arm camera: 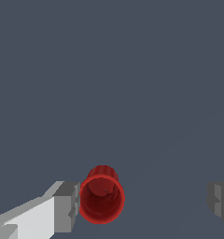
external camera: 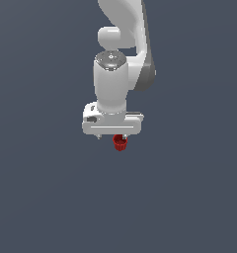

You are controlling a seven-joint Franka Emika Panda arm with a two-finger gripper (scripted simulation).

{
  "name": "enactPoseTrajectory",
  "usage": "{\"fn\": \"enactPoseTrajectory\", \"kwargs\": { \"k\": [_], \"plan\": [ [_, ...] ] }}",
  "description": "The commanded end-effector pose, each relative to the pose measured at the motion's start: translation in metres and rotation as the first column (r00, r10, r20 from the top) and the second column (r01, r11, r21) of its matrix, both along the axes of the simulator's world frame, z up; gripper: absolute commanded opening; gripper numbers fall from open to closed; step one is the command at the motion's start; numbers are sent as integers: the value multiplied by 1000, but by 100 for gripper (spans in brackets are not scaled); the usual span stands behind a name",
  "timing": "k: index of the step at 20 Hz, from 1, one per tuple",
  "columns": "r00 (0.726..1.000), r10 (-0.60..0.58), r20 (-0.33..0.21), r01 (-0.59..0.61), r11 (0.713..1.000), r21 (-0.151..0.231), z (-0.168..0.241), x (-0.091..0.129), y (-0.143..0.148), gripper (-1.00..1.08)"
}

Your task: Pick up the object and move it to a goal position.

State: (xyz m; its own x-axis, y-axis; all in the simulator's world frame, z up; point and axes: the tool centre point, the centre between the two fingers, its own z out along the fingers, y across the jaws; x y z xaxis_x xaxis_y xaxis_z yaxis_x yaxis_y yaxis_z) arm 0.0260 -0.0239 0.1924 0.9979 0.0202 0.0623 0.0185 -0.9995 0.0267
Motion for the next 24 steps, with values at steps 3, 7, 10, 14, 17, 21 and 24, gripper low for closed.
{"fn": "enactPoseTrajectory", "kwargs": {
  "k": [3,7,10,14,17,21,24],
  "plan": [
    [1000,-2,0,2,1000,0,-1,0,0,100],
    [1000,-27,-3,27,1000,4,-6,-3,2,100],
    [998,-58,-7,58,998,8,-13,-7,5,100],
    [993,-118,-14,118,993,15,-25,-15,10,100],
    [984,-176,-22,176,984,21,-37,-22,15,100],
    [962,-269,-35,270,962,27,-56,-36,21,100],
    [942,-333,-44,334,942,28,-68,-45,25,100]
  ]
}}
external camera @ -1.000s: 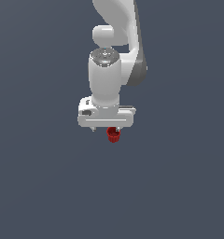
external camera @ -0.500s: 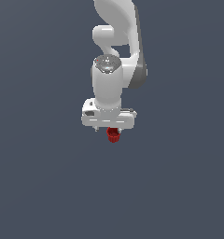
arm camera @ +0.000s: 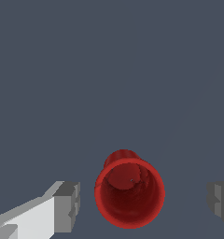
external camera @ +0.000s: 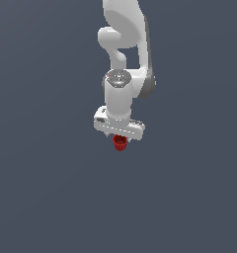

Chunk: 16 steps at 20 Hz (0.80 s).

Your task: Pick up the object and move it to a goal position.

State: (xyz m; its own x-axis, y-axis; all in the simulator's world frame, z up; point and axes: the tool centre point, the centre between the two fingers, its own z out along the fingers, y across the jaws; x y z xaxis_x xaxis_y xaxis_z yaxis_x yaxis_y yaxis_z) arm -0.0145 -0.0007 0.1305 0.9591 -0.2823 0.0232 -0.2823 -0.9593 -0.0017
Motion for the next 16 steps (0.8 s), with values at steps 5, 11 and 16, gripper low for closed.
{"fn": "enactPoseTrajectory", "kwargs": {
  "k": [5,11,16],
  "plan": [
    [993,-120,-14,120,993,5,-21,-18,7,100],
    [984,-178,-21,178,984,5,-31,-27,9,100],
    [983,-184,-23,184,983,5,-33,-28,10,100]
  ]
}}
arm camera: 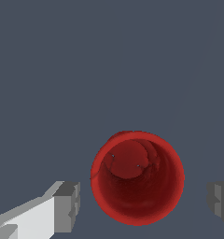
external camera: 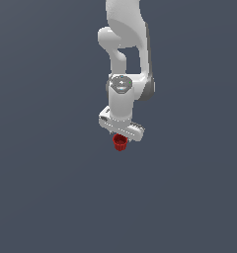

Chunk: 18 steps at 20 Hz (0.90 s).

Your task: Pick up the object and move it to a goal position.

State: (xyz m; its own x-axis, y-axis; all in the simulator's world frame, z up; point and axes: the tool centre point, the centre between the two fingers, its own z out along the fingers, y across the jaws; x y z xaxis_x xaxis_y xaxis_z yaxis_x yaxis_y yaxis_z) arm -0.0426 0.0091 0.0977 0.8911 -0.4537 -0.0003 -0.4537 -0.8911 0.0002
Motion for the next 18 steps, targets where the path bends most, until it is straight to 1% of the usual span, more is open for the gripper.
{"fn": "enactPoseTrajectory", "kwargs": {
  "k": [1,5,13,18],
  "plan": [
    [1000,0,0,0,1000,0,0,0,0,100],
    [1000,-1,0,1,1000,0,-8,0,0,100],
    [1000,-4,0,4,1000,0,-44,-2,0,100],
    [1000,-5,0,5,1000,0,-50,-1,0,100]
  ]
}}
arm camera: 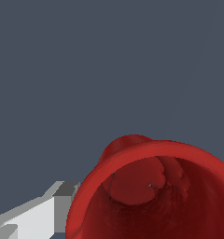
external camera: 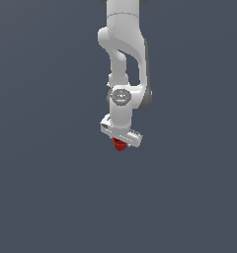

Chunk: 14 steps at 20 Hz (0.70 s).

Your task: Pick up the object and move it to a goal position.

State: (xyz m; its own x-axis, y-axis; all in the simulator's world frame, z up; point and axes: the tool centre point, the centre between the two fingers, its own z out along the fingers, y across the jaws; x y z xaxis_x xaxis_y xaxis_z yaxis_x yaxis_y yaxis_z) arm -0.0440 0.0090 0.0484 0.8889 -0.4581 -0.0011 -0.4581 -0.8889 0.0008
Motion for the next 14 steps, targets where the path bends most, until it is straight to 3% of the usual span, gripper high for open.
{"fn": "enactPoseTrajectory", "kwargs": {
  "k": [1,14],
  "plan": [
    [1000,0,1,0,1000,0,-1,1,0,-100],
    [1000,1,2,-1,1000,1,3,2,1,-100]
  ]
}}
